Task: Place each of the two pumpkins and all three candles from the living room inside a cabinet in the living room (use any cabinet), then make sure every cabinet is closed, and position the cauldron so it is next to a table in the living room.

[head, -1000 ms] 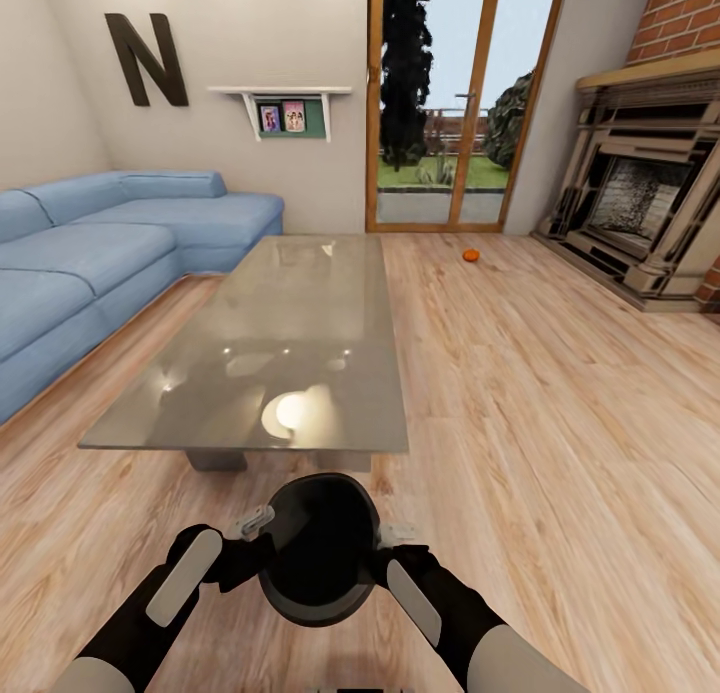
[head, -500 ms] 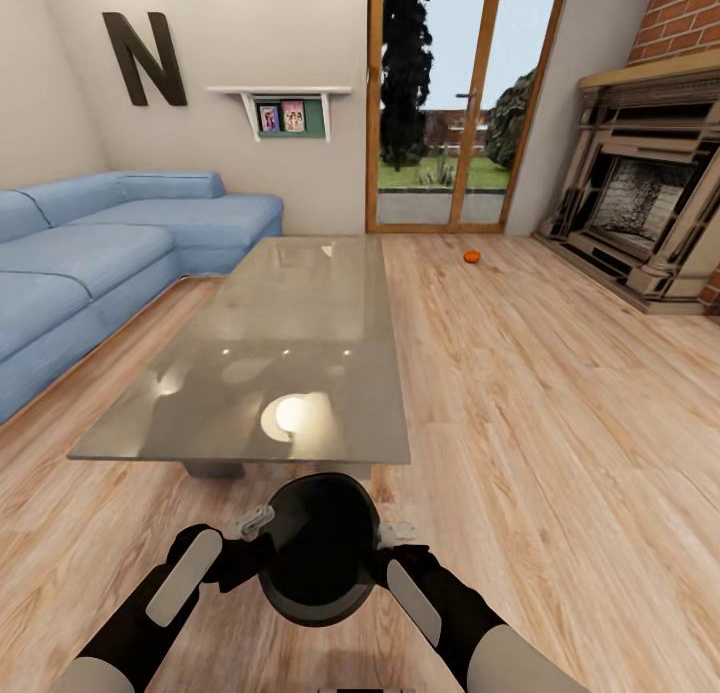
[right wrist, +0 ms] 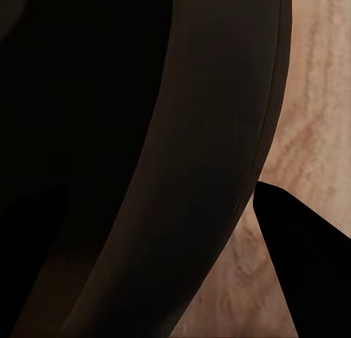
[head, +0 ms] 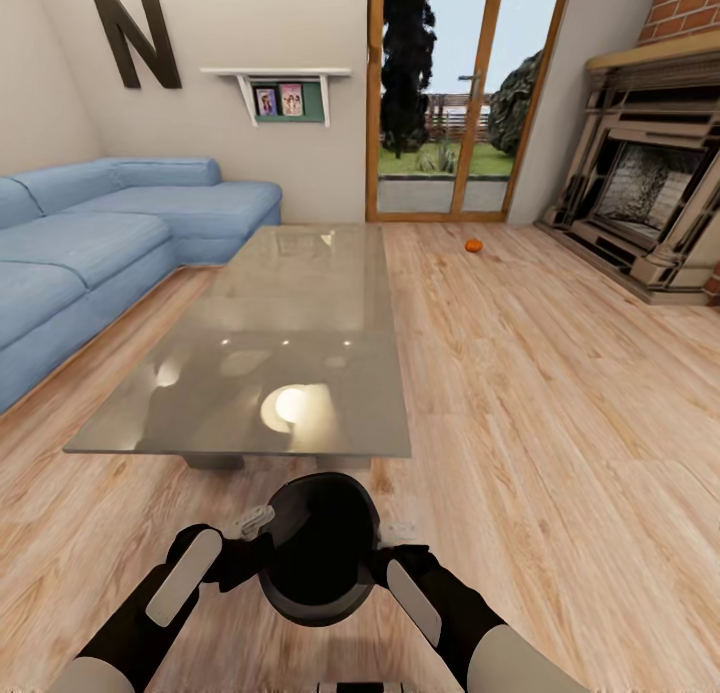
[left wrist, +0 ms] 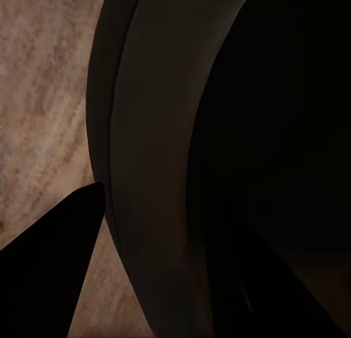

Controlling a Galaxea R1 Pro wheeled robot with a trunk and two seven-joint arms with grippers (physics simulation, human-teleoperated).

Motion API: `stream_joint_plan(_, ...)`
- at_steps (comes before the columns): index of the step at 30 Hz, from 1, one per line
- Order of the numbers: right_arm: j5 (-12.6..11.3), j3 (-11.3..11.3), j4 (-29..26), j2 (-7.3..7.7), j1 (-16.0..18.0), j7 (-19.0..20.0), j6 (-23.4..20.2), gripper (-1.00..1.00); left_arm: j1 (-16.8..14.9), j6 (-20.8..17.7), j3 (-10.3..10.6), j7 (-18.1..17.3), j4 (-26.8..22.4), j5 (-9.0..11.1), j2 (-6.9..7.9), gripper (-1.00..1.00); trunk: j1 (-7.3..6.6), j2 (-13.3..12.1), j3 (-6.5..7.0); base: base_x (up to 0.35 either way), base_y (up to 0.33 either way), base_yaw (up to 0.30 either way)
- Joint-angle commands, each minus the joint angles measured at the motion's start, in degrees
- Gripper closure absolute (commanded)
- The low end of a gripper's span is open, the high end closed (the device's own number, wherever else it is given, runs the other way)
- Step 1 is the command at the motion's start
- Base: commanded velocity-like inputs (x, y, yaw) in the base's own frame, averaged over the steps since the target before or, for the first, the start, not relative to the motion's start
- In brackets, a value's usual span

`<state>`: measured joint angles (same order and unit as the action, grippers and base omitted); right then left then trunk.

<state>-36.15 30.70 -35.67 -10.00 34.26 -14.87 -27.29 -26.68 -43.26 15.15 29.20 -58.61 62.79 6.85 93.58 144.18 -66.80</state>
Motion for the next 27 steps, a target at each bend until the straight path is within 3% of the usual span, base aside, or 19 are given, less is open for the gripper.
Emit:
stream_joint_plan(1, -1.6, 0.2, 0.0, 0.00, 0.1, -0.4, 0.1, 1.00, 0.0, 0.0, 2.0, 0.8, -0.1, -1.5, 0.12, 1.00, 0.00, 0.0, -0.27, 0.000, 0.000, 0.000)
stream_joint_plan(3, -1.6, 0.2, 0.0, 0.00, 0.1, -0.4, 0.1, 1.00, 0.0, 0.0, 1.9, 0.8, -0.1, -1.5, 0.10, 1.00, 0.05, 0.1, -0.71, 0.000, 0.000, 0.000)
stream_joint_plan(27, -1.6, 0.2, 0.0, 0.00, 0.1, -0.5, 0.1, 1.00, 0.0, 0.0, 1.9, 0.8, -0.2, -1.5, 0.15, 1.00, 0.05, 0.1, -0.71, 0.023, 0.000, 0.000)
